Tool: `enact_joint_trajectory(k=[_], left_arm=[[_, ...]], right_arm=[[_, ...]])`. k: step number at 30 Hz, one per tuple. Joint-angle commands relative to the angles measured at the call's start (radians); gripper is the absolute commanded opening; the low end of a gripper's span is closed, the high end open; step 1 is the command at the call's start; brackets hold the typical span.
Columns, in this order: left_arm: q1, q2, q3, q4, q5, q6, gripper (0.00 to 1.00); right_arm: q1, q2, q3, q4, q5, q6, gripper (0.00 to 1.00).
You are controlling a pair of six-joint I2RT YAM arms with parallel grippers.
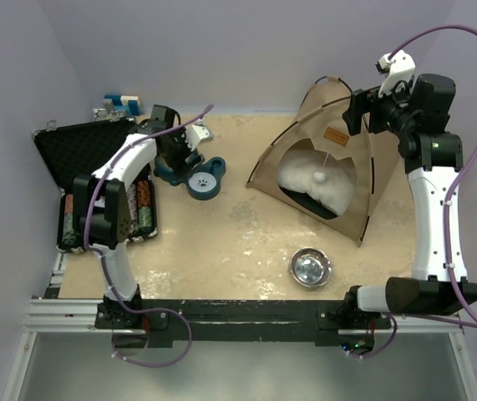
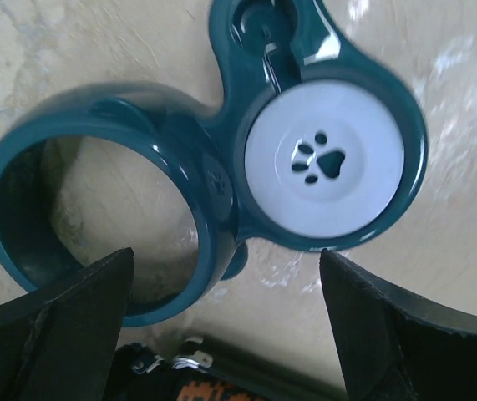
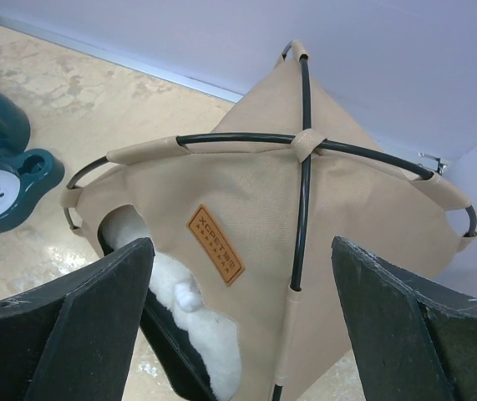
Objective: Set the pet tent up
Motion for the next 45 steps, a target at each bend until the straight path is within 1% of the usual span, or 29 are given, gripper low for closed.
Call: enact_joint_trajectory(k=[1,3,5,9,11,14,18,19,20,21,23,24,25,27,29,33,34,35,36,38,39,40,42,43,45], left_arm=[[0.022,0.038,-0.009,-0.101,-0.013,0.4,0.95],[0.027,0.063,-0.011,-0.084,-0.045,0.454,0.94],[0.027,0.095,-0.004,-0.075,-0.066,0.492,0.89],[0.024,0.167,0.038,-0.081,-0.077,0.465,0.76],[0.022,0.187,0.075,-0.097,-0.044,0.401,0.69],[0.013,0.193,0.104,-0.095,0.001,0.26,0.52],[-0.019,0.199,0.12,-0.08,0.018,0.031,0.37],[-0.025,0.201,0.123,-0.078,0.026,-0.026,0.29],[-0.033,0.202,0.124,-0.072,0.029,-0.092,0.24],[-0.036,0.207,0.123,-0.067,0.029,-0.156,0.22],[-0.042,0.212,0.118,-0.049,0.023,-0.268,0.21],[-0.042,0.213,0.109,-0.034,0.02,-0.319,0.24],[-0.042,0.21,0.1,-0.022,0.018,-0.357,0.29],[-0.041,0.199,0.075,0.009,0.023,-0.394,0.48],[-0.038,0.183,0.069,0.029,0.021,-0.404,0.59],[-0.033,0.138,0.132,0.006,0.061,-0.367,0.7],[-0.036,0.108,0.143,0.009,0.078,-0.353,0.77],[-0.042,0.069,0.143,0.021,0.094,-0.333,0.8],[-0.051,0.033,0.14,0.04,0.105,-0.316,0.84],[-0.074,-0.056,0.094,0.089,0.128,-0.273,0.9],[-0.081,-0.11,0.05,0.118,0.145,-0.266,0.97],[-0.087,-0.156,-0.008,0.162,0.189,-0.27,1.0],[-0.119,-0.256,-0.099,0.205,0.237,-0.287,1.0],[-0.148,-0.293,-0.139,0.224,0.253,-0.319,1.0],[-0.209,-0.374,-0.245,0.254,0.338,-0.391,1.0]], right_arm=[[-0.001,-0.019,-0.004,-0.001,-0.033,-0.008,0.91],[-0.001,-0.02,-0.004,-0.005,-0.033,-0.011,0.91],[-0.001,-0.022,-0.004,-0.01,-0.03,-0.015,0.91],[-0.001,-0.025,-0.011,-0.01,-0.03,-0.015,0.91],[-0.001,-0.026,-0.009,-0.008,-0.026,-0.015,0.91],[-0.001,-0.026,-0.015,-0.002,-0.021,-0.012,0.91],[-0.001,-0.017,-0.017,0.005,-0.027,-0.002,0.91],[-0.001,-0.016,-0.015,0.007,-0.026,0.0,0.91],[-0.001,-0.013,-0.014,0.01,-0.029,0.003,0.91],[-0.001,-0.01,-0.011,0.008,-0.03,0.003,0.91],[-0.001,-0.005,-0.006,0.007,-0.03,0.003,0.91],[-0.001,-0.005,-0.004,0.007,-0.03,0.001,0.91],[-0.001,-0.003,-0.003,0.007,-0.03,0.003,0.91],[-0.001,-0.003,-0.001,0.007,-0.03,0.003,0.91],[-0.001,-0.005,0.0,0.005,-0.03,0.0,0.91],[0.001,-0.013,0.0,0.004,-0.03,-0.002,0.91],[0.0,-0.014,0.0,0.002,-0.03,-0.002,0.91],[-0.001,-0.02,0.0,0.002,-0.032,-0.002,0.91],[-0.001,-0.025,0.002,0.001,-0.032,-0.003,0.91],[-0.001,-0.032,0.0,-0.004,-0.033,-0.005,0.91],[0.001,-0.039,0.0,-0.008,-0.035,-0.006,0.91],[0.0,-0.042,0.0,-0.01,-0.035,-0.008,0.91],[-0.001,-0.055,0.003,-0.018,-0.029,-0.006,0.92],[-0.001,-0.06,0.006,-0.019,-0.024,-0.005,0.92],[0.001,-0.077,0.012,-0.022,-0.012,0.004,0.92]])
